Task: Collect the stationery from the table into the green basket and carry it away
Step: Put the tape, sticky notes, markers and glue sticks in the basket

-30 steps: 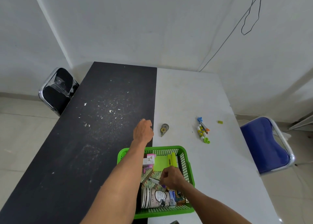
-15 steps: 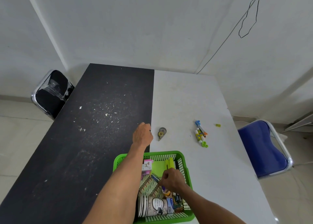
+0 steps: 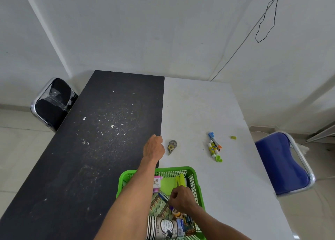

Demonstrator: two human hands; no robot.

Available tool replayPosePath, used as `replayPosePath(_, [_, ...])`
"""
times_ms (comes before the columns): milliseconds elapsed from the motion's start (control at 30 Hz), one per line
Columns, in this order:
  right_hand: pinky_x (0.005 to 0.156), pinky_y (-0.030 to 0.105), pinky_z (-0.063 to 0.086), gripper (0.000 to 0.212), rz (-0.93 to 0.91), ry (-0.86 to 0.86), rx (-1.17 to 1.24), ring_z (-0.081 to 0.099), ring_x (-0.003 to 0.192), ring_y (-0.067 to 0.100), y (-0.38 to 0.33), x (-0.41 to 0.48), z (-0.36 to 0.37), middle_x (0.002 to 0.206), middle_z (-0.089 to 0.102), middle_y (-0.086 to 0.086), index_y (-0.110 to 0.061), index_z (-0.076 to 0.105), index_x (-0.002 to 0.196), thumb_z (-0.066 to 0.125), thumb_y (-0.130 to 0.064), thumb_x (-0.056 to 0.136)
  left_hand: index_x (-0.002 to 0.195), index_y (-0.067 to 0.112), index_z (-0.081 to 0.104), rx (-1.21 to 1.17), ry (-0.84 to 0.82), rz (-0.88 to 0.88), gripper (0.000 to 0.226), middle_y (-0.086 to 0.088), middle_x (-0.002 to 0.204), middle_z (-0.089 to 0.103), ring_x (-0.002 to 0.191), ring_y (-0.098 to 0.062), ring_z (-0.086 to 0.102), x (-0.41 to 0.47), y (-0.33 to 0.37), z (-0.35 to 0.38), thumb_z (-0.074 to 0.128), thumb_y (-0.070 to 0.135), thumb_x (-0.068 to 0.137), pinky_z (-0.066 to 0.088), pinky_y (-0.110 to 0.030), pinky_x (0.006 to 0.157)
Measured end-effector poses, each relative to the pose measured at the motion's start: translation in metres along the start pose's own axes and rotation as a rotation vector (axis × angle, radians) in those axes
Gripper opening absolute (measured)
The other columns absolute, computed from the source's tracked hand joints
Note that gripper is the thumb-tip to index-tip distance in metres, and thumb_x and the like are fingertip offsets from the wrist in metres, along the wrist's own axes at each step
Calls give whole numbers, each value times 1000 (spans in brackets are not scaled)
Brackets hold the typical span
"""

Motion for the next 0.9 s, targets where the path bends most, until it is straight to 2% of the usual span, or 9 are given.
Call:
replayPosePath(133, [67,27,58,18,-49,-23,-41,60,63,9,-2,-2,7,80,74,0,-12,75,80,57,-11,75,110,11,64,8,-12,-9,20,-7,112,57,96,-23,60,-1,-3,5,52,9,93,52,-33,80])
replayPosePath(300, [60,26,51,16,44,63,-79,63,70,15,-2,-7,12,81,72,0,-15,71,81,58,-18,73,111,11,64,39,-35,-5,21,-7,112,57,96,-22,60,-7,-7,14,53,9,94,51,-32,79])
replayPosePath(400, [58,26,48,15,117,164,-97,61,68,18,-2,-8,10,81,70,2,-13,67,82,53,-14,77,110,11,65,40,-40,-10,20,-7,111,57,94,-23,60,-10,-9,18,53,10,94,52,-33,77])
replayPosePath(633, [60,26,43,15,191,241,-108,56,75,17,-10,9,6,88,64,4,-9,63,90,51,-14,82,111,13,65,75,-83,-21,21,-5,113,57,96,-23,61,-13,-17,28,54,10,94,53,-35,80])
replayPosePath(700, [64,27,47,13,199,248,-112,57,80,18,-12,14,8,94,64,6,-11,61,91,50,-12,85,109,12,65,78,-85,-28,19,-4,111,57,94,-22,61,-12,-20,30,54,10,93,54,-36,80])
replayPosePath(900, [82,31,48,29,217,212,-136,56,99,22,-15,27,13,113,58,9,-9,58,116,45,-14,90,109,12,65,97,-89,-23,18,-4,111,57,91,-20,60,-7,-24,34,54,11,94,55,-36,79])
Point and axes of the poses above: each hand's wrist, its own x-axis towards the middle knuckle, its own z-axis out of the palm, y = z × x, the point moved 2 cm from there along x, towards the middle knuckle
